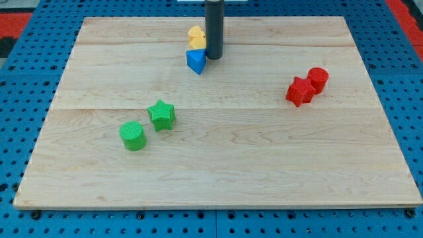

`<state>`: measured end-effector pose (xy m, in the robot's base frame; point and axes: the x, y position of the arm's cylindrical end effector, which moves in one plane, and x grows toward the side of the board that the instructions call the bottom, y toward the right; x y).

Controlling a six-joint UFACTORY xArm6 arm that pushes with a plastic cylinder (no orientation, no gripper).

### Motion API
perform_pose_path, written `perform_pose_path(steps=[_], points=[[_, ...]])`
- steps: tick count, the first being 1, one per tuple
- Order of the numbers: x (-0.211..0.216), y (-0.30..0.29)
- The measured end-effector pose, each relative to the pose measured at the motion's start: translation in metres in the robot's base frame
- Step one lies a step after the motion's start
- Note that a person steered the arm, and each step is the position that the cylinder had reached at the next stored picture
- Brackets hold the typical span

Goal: Move the blue triangle to the left side of the yellow blocks

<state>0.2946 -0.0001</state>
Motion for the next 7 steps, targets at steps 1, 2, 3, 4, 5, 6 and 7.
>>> perform_pose_path(steps=[1, 2, 3, 4, 5, 6, 7], points=[[-0.017, 0.005], [-0.036, 0.006], [-0.028, 0.018], [0.020, 0.014], [0.042, -0.017], [0.062, -0.017], [0.046, -0.073]])
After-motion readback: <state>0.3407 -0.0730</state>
